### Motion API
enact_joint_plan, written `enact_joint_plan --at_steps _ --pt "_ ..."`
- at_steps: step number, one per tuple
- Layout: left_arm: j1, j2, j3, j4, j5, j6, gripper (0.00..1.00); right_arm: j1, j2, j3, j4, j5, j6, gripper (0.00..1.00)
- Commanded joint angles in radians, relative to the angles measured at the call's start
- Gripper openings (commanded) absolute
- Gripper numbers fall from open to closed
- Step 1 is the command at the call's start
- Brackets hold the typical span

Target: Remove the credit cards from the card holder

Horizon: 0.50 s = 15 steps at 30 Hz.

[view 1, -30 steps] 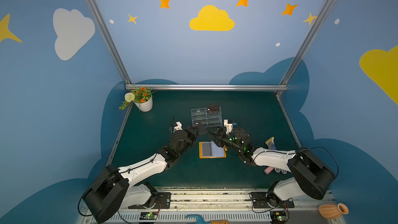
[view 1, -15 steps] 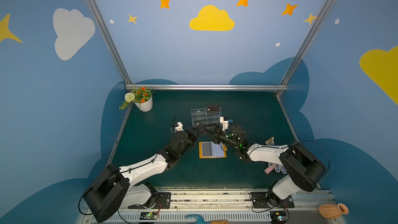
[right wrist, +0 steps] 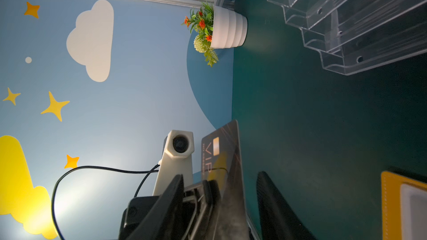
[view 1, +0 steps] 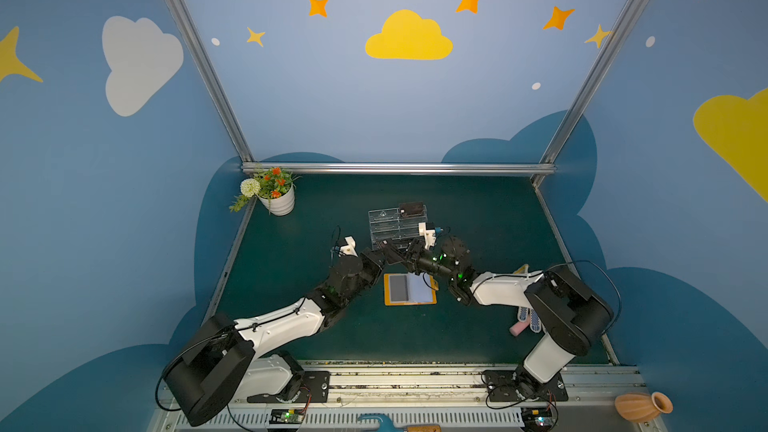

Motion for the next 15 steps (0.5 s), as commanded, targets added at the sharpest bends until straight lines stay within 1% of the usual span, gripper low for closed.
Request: enact_joint_plan --at_steps 1,5,8,15 --pt "-0.003 -0.003 -0.018 0.041 0.007 0.023 0.04 -0.015 0.02 0.025 0.063 -0.028 0.015 0.44" --pt "-0.009 0.003 -0.023 0.055 0.002 0.022 0.04 -0.017 0.029 0.028 0.071 -0.027 0.025 0.39" --pt "-0.016 0.007 -0.025 0.055 -0.012 0.018 0.04 -0.017 0.037 0.029 0.096 -0.024 0.046 0.32" --pt "-0.017 0.017 0.001 0.054 -0.025 0.04 0.04 -0.004 0.034 0.026 0.117 -0.007 0.083 0.28"
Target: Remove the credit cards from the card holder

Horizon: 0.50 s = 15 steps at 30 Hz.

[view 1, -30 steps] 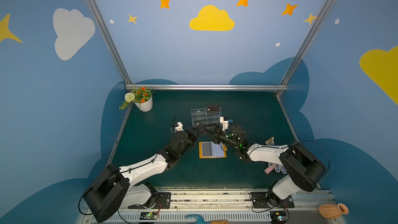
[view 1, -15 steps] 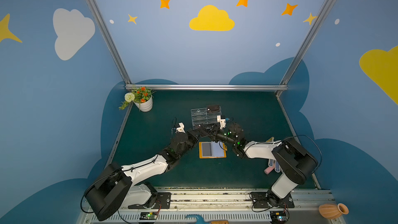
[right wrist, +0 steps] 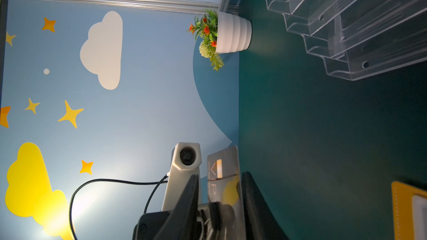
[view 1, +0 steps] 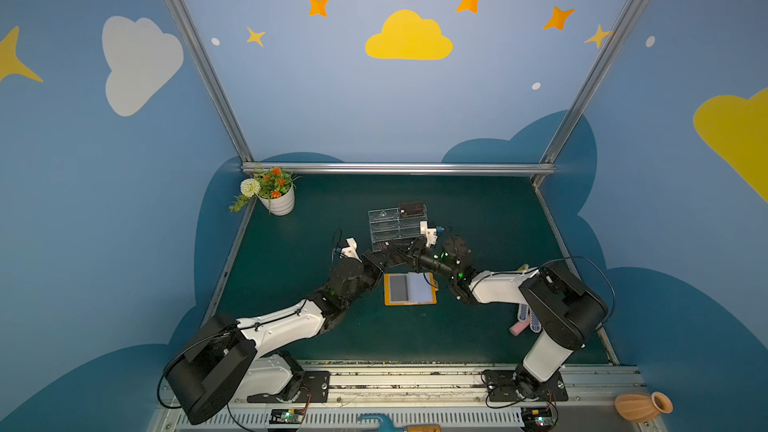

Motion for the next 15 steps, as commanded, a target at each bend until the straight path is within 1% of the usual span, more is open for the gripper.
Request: enact_joint_plan --at_steps 1,5,11,15 --pt "-0.004 0.011 0.029 0.006 -0.014 0.037 0.04 0.01 0.002 0.023 0.053 0.005 0.029 0.27" --pt "-0.004 0.012 0.029 0.005 -0.025 0.047 0.04 0.026 0.002 -0.001 0.087 0.042 0.067 0.24" --pt "-0.003 0.011 0.044 -0.006 -0.041 0.07 0.04 0.052 0.01 -0.013 0.106 0.083 0.099 0.29" --pt "-0.002 0.011 0.056 -0.017 -0.048 0.081 0.04 0.066 0.034 -0.013 0.14 0.101 0.122 0.3"
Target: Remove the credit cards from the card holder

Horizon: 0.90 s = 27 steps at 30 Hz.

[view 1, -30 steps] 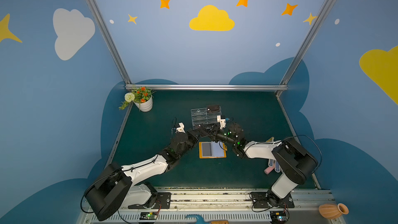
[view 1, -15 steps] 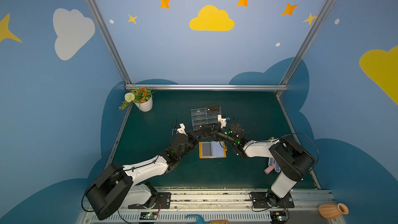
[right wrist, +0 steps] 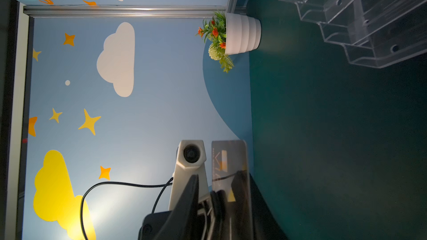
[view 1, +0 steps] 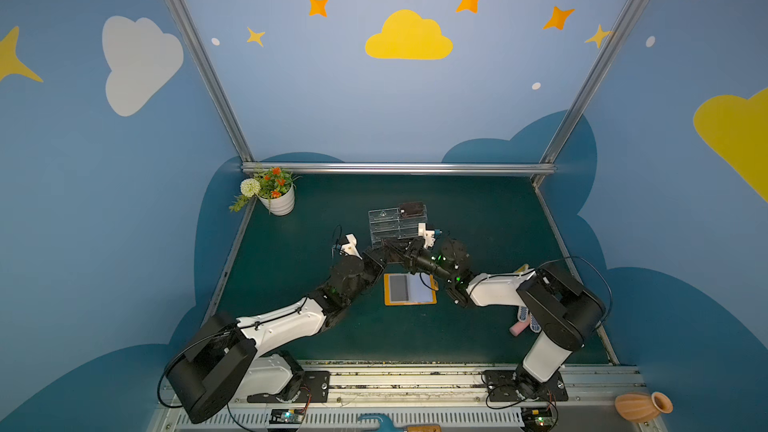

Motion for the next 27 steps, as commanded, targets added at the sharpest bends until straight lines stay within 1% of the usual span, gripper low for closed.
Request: enact_joint_plan --at_steps 1,10,16,19,24,27 --pt "-0.002 0.005 0.025 -0.015 -0.022 0.033 0.04 0.014 0.026 -0.007 0.075 0.033 0.032 0.3" --pt "0.0 -0.01 0.013 -0.033 -0.052 0.028 0.04 0.03 0.036 -0.056 0.106 0.067 0.043 0.31" --pt "0.0 -0.023 0.005 -0.053 -0.078 0.024 0.04 0.043 0.032 -0.065 0.109 0.097 0.048 0.29" --pt "-0.002 -0.025 0.004 -0.057 -0.085 0.022 0.04 0.051 0.03 -0.069 0.11 0.117 0.055 0.24" --pt "-0.001 -0.026 -0.001 -0.065 -0.092 0.02 0.04 0.055 0.024 -0.078 0.105 0.137 0.061 0.2" --pt "-0.002 -0.026 -0.002 -0.065 -0.097 0.017 0.04 0.058 0.025 -0.075 0.1 0.14 0.068 0.11"
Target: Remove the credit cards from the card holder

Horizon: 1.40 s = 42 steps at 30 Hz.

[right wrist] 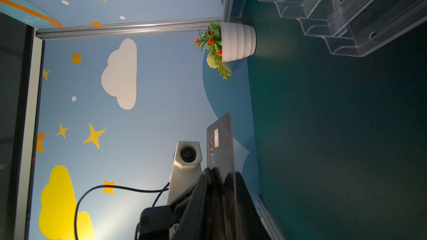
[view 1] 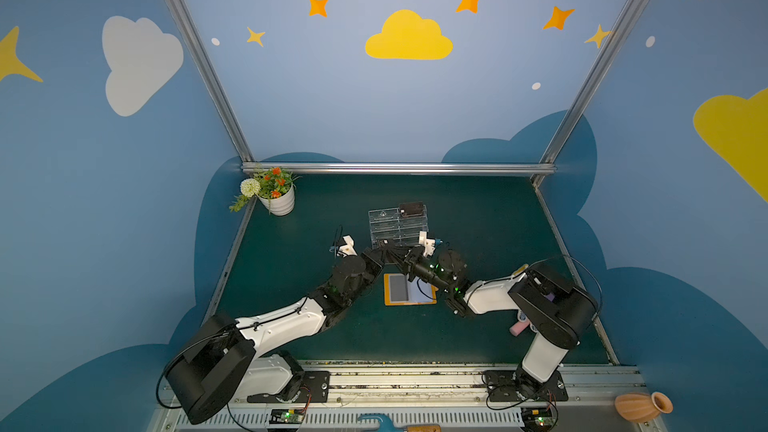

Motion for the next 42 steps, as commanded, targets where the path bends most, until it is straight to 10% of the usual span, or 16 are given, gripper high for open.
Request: enact_joint_plan --at_steps 1,12,20,29,36,42 --pt "-0.002 -0.021 -0.007 0.008 -0.031 0.008 0.04 0.01 0.001 -0.014 0.009 0.021 0.012 0.1" --pt "-0.007 -0.017 -0.019 0.037 -0.033 -0.002 0.05 0.008 0.013 -0.006 0.018 0.003 0.024 0.0" --pt "-0.007 -0.07 -0.015 -0.05 -0.033 0.013 0.59 -0.017 0.004 -0.017 0.006 -0.05 0.018 0.0" --pt "0.027 -0.079 -0.016 -0.103 0.035 0.02 0.92 -0.052 -0.018 -0.031 -0.024 -0.118 0.007 0.0" --pt "0.154 -0.123 0.015 -0.186 0.261 0.147 1.0 -0.133 -0.057 -0.029 -0.1 -0.298 -0.04 0.0" --pt "0.337 -0.06 0.085 -0.224 0.677 0.299 1.0 -0.21 -0.136 0.006 -0.292 -0.475 -0.172 0.0"
